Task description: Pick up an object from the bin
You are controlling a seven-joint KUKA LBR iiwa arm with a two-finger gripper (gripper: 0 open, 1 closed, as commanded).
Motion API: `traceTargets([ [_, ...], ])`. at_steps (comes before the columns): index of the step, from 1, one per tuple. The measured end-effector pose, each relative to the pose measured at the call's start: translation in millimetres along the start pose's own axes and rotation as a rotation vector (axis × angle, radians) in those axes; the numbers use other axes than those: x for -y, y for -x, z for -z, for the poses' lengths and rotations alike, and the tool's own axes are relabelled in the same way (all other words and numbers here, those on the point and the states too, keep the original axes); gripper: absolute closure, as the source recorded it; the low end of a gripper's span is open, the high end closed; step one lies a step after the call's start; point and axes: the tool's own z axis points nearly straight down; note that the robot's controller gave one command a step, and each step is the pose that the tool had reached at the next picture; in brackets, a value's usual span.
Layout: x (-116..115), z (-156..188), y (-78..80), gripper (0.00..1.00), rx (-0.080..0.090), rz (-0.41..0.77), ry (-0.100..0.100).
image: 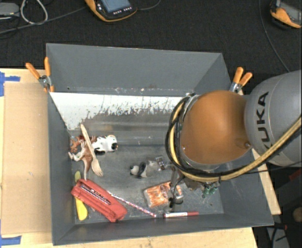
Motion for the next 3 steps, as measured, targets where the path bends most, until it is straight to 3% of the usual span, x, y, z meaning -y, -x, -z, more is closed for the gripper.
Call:
traceTargets([
  [1, 15, -35, 1.9, 0.0, 0.006, 0.111, 0.002],
  [2, 48, -82, 3.6, 0.0, -0.002, 0.146, 0.001],
  [3, 53, -101, -8.5, 0.0, -0.001, 0.207, 0.003],
])
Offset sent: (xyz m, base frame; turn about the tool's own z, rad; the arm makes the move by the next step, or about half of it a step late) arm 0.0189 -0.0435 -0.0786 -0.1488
